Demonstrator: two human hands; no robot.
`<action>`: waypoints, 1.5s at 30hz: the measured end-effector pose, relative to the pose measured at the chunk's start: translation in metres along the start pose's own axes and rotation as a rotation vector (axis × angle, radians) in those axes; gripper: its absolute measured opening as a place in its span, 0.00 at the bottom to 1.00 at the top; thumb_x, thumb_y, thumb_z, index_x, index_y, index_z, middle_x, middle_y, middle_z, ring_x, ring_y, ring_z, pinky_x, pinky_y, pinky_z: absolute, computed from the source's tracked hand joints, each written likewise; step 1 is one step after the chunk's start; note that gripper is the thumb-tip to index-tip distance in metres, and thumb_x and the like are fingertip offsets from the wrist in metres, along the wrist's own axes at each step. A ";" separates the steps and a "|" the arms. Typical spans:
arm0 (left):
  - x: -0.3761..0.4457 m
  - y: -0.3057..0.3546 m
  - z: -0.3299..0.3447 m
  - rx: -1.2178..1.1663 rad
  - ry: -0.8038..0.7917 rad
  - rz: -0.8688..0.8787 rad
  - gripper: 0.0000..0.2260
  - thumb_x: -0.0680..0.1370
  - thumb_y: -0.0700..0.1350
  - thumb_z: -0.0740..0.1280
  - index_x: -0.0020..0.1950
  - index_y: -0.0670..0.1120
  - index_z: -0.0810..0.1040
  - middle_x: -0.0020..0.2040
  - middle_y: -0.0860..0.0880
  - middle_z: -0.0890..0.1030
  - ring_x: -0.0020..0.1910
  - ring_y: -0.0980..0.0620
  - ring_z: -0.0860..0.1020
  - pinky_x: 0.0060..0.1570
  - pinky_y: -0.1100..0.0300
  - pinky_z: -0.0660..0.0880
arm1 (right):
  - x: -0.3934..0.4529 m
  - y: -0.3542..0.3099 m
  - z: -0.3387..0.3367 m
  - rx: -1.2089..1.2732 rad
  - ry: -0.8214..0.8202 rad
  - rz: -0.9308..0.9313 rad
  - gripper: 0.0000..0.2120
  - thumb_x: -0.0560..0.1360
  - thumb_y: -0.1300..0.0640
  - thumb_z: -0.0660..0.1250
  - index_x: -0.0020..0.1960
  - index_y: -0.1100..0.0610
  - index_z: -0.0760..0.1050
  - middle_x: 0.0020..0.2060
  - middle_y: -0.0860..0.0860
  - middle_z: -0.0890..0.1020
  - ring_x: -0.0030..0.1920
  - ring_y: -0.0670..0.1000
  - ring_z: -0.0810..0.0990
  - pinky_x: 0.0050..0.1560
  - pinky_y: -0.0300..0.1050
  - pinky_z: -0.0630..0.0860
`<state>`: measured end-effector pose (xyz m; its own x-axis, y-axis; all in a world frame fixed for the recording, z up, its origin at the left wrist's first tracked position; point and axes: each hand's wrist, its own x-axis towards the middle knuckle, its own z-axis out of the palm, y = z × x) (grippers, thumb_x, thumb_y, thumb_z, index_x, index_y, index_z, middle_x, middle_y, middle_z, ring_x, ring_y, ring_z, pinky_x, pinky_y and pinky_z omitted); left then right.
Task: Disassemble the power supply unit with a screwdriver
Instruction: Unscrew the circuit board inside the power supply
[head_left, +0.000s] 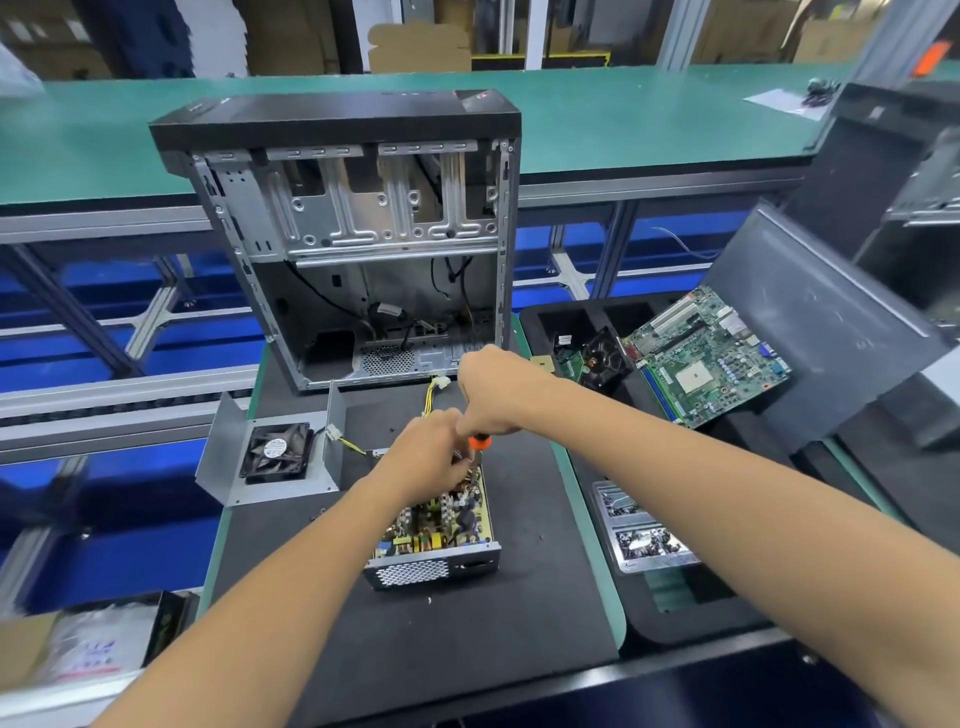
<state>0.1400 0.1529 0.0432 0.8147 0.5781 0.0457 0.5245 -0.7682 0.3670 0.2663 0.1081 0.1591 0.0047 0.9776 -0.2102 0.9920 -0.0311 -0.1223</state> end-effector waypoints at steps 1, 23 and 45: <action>0.000 -0.001 0.001 0.049 -0.014 0.019 0.09 0.72 0.43 0.64 0.50 0.49 0.81 0.50 0.50 0.78 0.50 0.49 0.76 0.52 0.51 0.73 | 0.000 0.000 0.000 0.000 0.003 -0.006 0.17 0.66 0.57 0.70 0.26 0.58 0.64 0.20 0.50 0.66 0.22 0.51 0.64 0.20 0.36 0.60; -0.006 -0.010 0.011 0.075 -0.101 -0.023 0.09 0.76 0.49 0.65 0.45 0.45 0.82 0.51 0.47 0.74 0.50 0.47 0.73 0.52 0.54 0.67 | 0.005 0.017 -0.001 0.046 0.067 0.008 0.19 0.66 0.56 0.71 0.29 0.57 0.60 0.24 0.51 0.65 0.24 0.50 0.63 0.22 0.38 0.60; -0.009 -0.008 0.019 0.066 -0.098 -0.029 0.12 0.75 0.44 0.63 0.51 0.54 0.84 0.60 0.48 0.71 0.54 0.48 0.67 0.59 0.54 0.58 | 0.014 0.016 0.016 0.036 0.101 -0.011 0.21 0.68 0.54 0.71 0.31 0.56 0.59 0.29 0.51 0.64 0.25 0.48 0.61 0.23 0.40 0.57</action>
<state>0.1329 0.1484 0.0227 0.8173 0.5734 -0.0562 0.5610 -0.7697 0.3048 0.2805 0.1176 0.1383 0.0078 0.9939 -0.1100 0.9870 -0.0253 -0.1588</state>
